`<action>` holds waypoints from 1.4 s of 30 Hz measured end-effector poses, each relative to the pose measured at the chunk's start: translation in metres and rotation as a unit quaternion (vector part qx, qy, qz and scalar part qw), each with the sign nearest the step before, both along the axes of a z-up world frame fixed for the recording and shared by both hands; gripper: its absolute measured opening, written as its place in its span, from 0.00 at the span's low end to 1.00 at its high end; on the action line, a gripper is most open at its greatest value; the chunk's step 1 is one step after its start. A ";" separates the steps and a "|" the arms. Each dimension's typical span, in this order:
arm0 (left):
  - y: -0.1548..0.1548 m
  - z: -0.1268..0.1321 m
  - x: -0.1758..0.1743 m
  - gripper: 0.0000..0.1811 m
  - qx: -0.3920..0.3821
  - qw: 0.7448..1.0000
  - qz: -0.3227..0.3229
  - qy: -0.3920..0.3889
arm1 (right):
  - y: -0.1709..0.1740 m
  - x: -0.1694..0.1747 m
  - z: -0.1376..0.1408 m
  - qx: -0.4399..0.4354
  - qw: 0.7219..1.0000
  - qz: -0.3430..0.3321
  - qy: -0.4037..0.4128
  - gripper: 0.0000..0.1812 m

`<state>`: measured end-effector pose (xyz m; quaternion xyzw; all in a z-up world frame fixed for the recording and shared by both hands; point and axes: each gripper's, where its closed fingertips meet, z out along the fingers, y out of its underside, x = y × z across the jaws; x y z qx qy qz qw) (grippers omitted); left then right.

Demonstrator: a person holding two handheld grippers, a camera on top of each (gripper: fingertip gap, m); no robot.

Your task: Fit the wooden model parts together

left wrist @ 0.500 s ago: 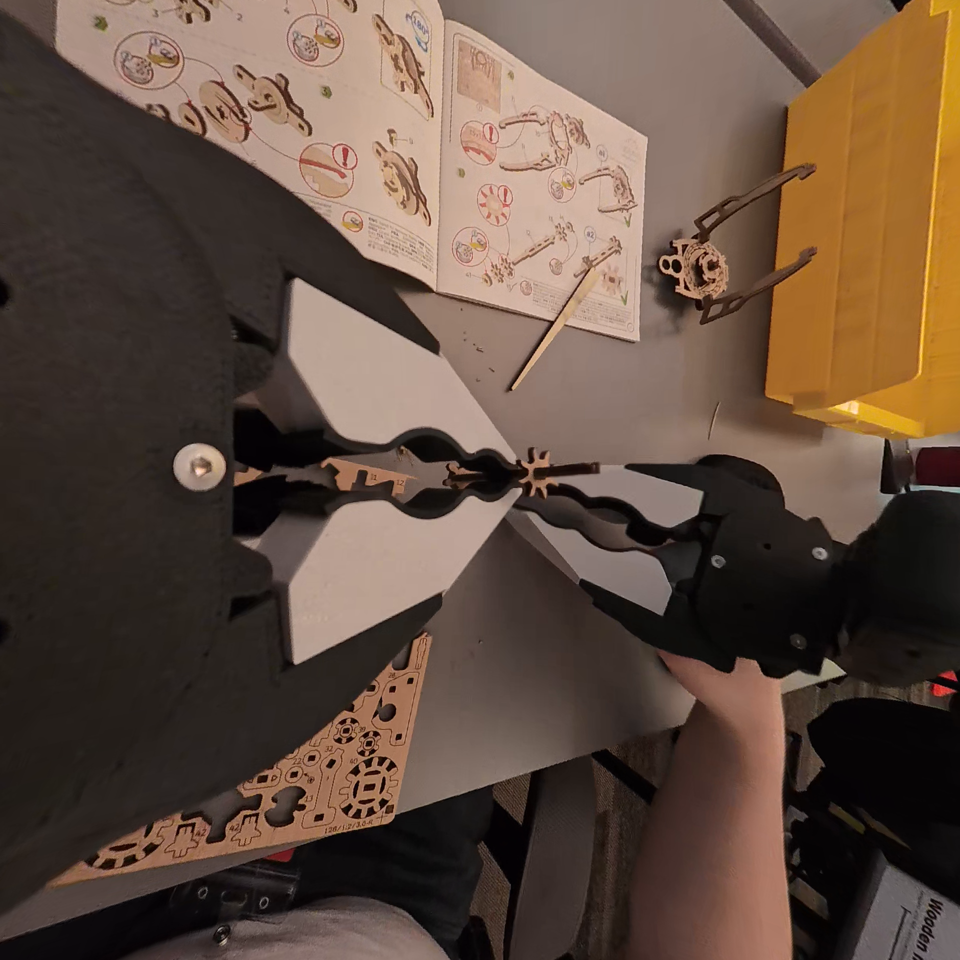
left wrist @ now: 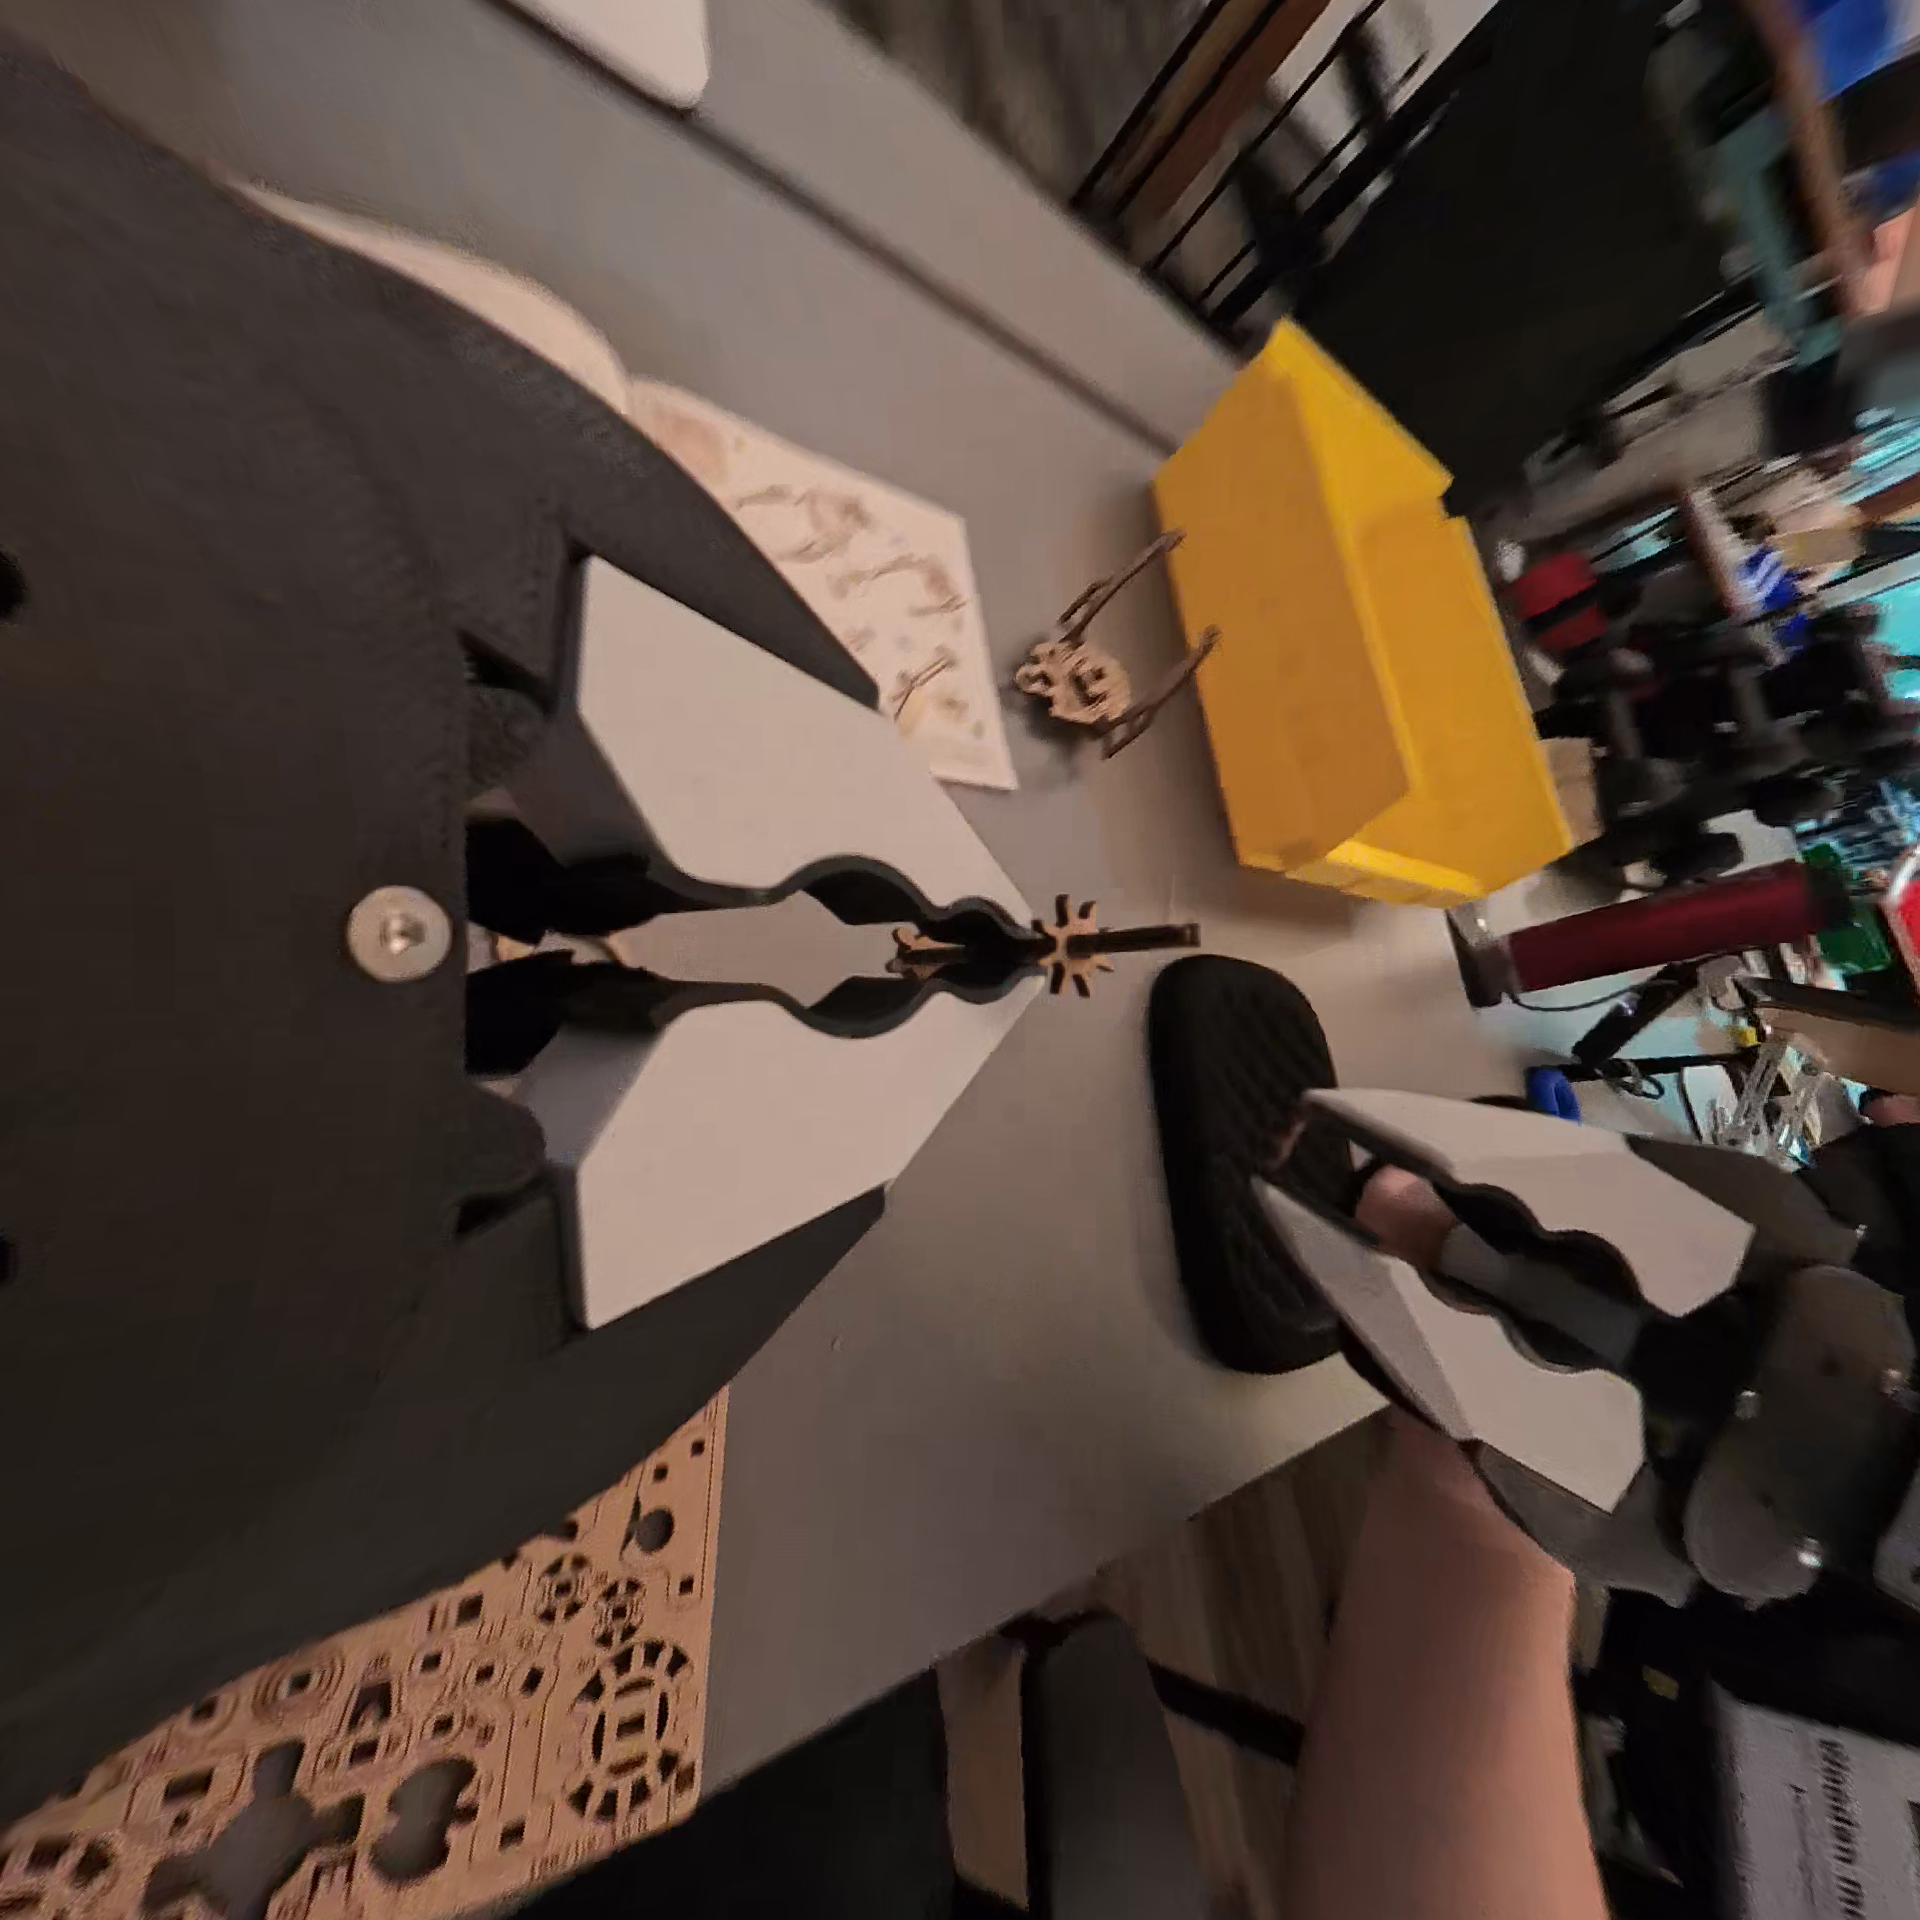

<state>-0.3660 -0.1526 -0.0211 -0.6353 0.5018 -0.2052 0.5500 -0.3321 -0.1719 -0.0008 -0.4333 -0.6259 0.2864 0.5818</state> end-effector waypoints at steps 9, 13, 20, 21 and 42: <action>-0.013 0.010 0.018 0.00 0.199 0.969 0.002 0.145 | 0.014 0.020 -0.068 -0.088 0.985 -0.072 -0.134 0.07; -0.011 -0.003 0.018 0.00 0.189 0.968 -0.001 0.166 | 0.024 0.019 -0.132 -0.204 0.947 -0.109 -0.222 0.07; -0.015 -0.026 0.028 0.00 0.022 0.994 -0.044 0.094 | 0.030 0.016 -0.130 -0.228 0.938 -0.118 -0.234 0.15; -0.015 -0.029 0.029 0.00 -0.022 0.996 -0.046 0.073 | 0.029 0.017 -0.130 -0.235 0.937 -0.112 -0.233 0.17; -0.031 -0.094 0.035 0.00 -0.229 0.966 -0.107 0.048 | -0.006 -0.025 -0.082 -0.300 0.952 0.027 -0.050 0.07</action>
